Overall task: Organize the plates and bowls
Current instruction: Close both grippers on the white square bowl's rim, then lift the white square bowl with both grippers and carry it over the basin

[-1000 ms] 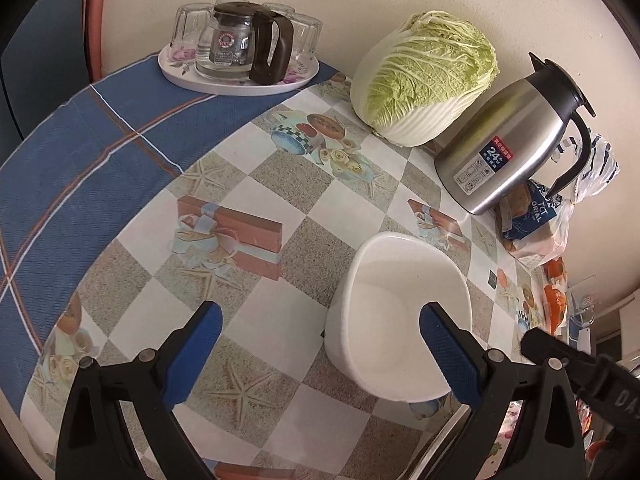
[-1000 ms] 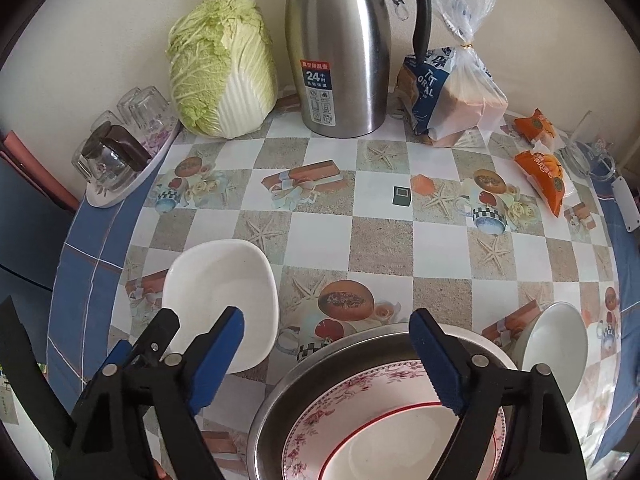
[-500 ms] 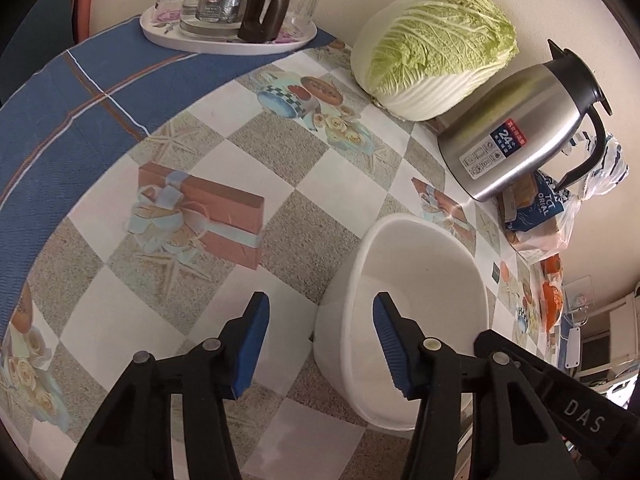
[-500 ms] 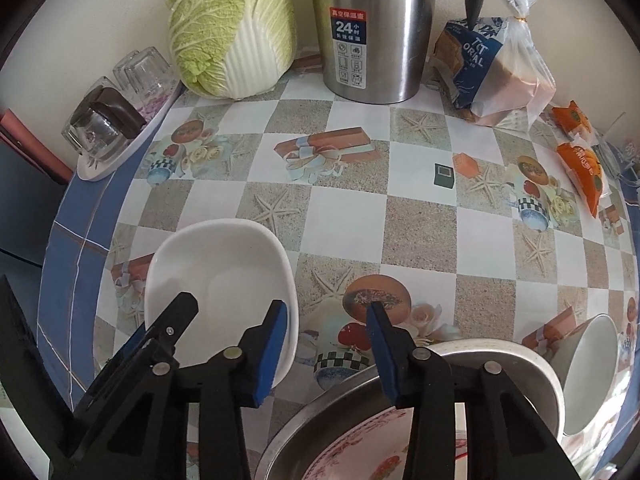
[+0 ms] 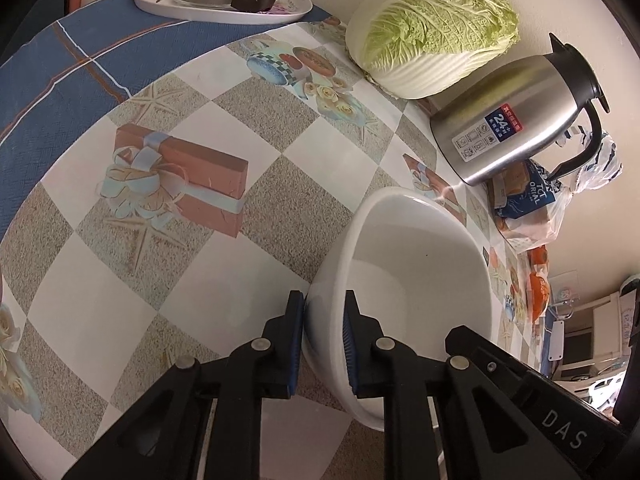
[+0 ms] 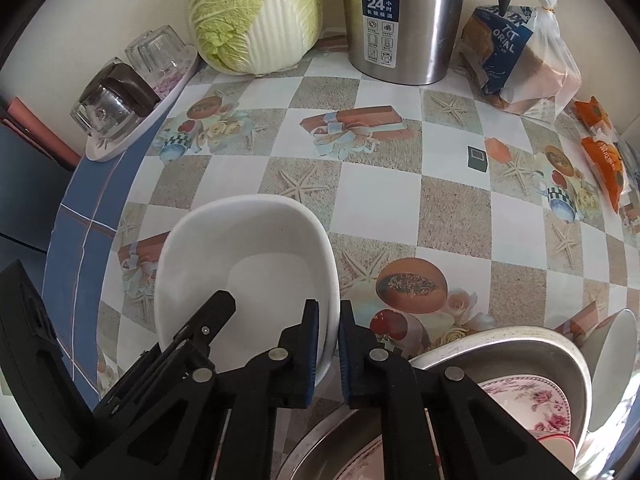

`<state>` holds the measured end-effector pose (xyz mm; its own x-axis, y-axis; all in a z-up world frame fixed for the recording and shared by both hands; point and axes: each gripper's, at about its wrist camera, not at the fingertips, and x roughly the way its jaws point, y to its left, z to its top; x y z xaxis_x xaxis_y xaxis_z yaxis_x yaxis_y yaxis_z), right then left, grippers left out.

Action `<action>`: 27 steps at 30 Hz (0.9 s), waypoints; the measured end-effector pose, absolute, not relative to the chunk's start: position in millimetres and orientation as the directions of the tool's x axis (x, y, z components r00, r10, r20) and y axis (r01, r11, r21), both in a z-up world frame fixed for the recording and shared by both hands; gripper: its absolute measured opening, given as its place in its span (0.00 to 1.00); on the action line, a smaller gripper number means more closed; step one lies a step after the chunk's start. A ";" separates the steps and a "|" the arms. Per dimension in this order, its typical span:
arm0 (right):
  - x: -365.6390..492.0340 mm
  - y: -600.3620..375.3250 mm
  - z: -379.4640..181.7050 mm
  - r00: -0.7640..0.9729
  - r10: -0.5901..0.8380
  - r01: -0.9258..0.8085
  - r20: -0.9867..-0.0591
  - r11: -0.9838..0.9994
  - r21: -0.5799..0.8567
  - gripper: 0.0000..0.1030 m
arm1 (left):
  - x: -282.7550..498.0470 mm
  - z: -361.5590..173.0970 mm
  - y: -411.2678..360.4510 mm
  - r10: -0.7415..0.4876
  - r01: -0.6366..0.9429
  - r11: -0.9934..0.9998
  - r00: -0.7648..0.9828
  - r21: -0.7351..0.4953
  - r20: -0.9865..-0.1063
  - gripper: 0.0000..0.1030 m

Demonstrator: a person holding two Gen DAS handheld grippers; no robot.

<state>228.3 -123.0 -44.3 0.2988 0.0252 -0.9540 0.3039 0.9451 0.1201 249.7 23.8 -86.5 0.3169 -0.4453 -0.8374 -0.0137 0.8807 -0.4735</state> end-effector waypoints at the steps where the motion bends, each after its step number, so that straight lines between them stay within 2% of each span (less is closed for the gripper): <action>1: 226.8 -122.7 -41.6 0.305 0.030 0.300 -0.952 0.946 0.126 0.10 | 248.8 -83.8 24.9 -0.447 -0.014 0.879 0.319 -0.476 -0.836 0.18; 10: 200.6 -116.6 -2.1 0.377 0.051 0.265 -0.925 0.951 0.160 0.10 | 224.4 -33.8 31.5 -0.421 0.017 0.892 0.395 -0.452 -0.817 0.18; 20: 149.7 -122.7 48.9 0.463 0.046 0.256 -0.885 0.949 0.184 0.11 | 183.3 22.2 20.2 -0.429 0.121 0.897 0.472 -0.426 -0.770 0.18; 27: 103.5 -134.6 64.1 0.542 0.052 0.269 -0.839 0.935 0.232 0.11 | 151.2 44.8 5.2 -0.428 0.218 0.904 0.493 -0.369 -0.758 0.18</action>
<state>103.5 -134.6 64.1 0.5416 0.0522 -0.8390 0.2693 0.9347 0.2320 151.2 5.2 44.8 0.4929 -0.4281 -0.7575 0.2182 0.9036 -0.3686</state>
